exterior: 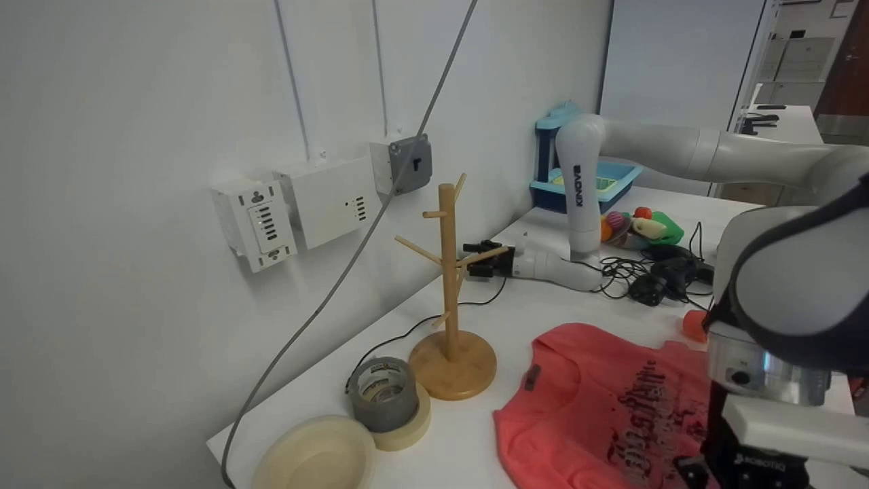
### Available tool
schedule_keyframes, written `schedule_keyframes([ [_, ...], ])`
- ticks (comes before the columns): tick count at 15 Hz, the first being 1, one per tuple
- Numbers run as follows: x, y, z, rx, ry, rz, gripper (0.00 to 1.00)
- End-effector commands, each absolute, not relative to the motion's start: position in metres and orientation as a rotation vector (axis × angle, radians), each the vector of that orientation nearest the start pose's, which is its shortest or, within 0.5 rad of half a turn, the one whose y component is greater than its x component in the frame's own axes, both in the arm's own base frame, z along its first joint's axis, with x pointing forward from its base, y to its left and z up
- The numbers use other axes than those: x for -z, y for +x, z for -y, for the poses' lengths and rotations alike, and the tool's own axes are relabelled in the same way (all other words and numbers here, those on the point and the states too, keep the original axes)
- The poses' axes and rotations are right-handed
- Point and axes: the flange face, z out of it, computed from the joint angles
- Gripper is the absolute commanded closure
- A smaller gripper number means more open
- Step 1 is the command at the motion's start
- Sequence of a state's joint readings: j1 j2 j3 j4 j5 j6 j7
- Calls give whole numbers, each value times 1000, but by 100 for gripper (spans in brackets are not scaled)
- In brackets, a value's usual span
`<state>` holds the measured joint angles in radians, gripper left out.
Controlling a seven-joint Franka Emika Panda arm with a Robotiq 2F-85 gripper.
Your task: Fold the shirt on the table.
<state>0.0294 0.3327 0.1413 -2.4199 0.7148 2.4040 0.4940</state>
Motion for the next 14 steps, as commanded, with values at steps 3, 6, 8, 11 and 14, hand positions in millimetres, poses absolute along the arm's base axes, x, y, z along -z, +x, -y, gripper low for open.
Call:
schedule_keyframes([
  [3, -197, 440, -5, -762, -2173, -1156, 99],
  [6, -182, 432, 53, -809, -2000, -1196, 99],
  [8, -168, 425, 88, -825, -1885, -1238, 99],
  [11, -156, 419, 120, -847, -1707, -1274, 99],
  [14, -148, 417, 132, -866, -1530, -1273, 99],
])
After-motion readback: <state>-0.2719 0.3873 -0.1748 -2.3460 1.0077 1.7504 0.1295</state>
